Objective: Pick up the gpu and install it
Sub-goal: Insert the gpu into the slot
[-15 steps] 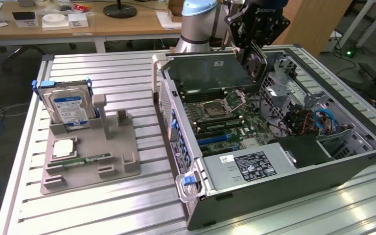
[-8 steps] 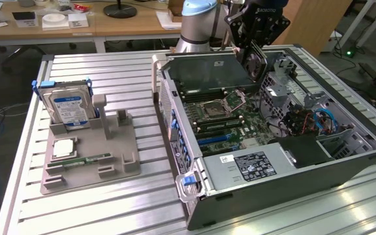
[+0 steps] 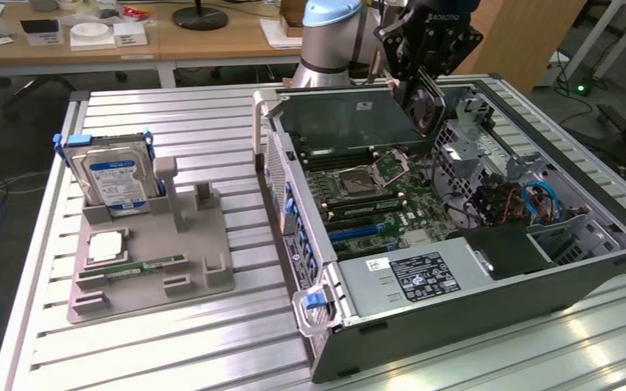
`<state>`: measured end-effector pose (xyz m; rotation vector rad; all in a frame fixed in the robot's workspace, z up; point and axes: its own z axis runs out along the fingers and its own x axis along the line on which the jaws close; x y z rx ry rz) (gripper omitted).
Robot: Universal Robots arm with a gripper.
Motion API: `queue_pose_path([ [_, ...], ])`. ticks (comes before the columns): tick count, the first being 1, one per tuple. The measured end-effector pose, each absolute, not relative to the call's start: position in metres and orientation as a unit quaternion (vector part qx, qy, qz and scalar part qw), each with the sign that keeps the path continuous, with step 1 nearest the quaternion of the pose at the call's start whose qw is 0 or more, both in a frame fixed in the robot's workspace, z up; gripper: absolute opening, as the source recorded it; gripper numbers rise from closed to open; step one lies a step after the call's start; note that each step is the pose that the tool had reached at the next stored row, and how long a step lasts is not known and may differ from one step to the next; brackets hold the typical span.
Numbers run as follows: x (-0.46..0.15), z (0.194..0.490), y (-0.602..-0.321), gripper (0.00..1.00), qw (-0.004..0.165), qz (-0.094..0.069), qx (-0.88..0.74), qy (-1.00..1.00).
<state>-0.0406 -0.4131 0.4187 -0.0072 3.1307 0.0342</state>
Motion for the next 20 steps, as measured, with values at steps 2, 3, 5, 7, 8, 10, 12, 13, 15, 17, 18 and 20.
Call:
queue_pose_path([
  [2, -0.0406, 0.4187, -0.4131, 0.28, 0.005, 0.011, -0.005, 1.000],
  [3, -0.0406, 0.4186, -0.4131, 0.28, 0.005, 0.011, -0.006, 1.000],
  [5, -0.0406, 0.4186, -0.4131, 0.28, 0.005, 0.011, -0.008, 1.000],
  [7, -0.0406, 0.4185, -0.4131, 0.28, 0.005, 0.011, -0.011, 1.000],
  [8, -0.0406, 0.4185, -0.4131, 0.28, 0.005, 0.011, -0.013, 1.000],
  [10, -0.0406, 0.4185, -0.4131, 0.28, 0.005, 0.011, -0.016, 1.000],
  [12, -0.0406, 0.4184, -0.4131, 0.28, 0.005, 0.011, -0.018, 1.000],
  [13, -0.0406, 0.4184, -0.4131, 0.28, 0.005, 0.011, -0.019, 1.000],
  [15, -0.0406, 0.4184, -0.4131, 0.28, 0.005, 0.011, -0.022, 1.000],
  [17, -0.0406, 0.4184, -0.4131, 0.28, 0.005, 0.011, -0.025, 1.000],
  [18, -0.0406, 0.4184, -0.4131, 0.28, 0.005, 0.011, -0.027, 1.000],
  [20, -0.0406, 0.4185, -0.4131, 0.28, 0.005, 0.011, -0.029, 0.999],
])
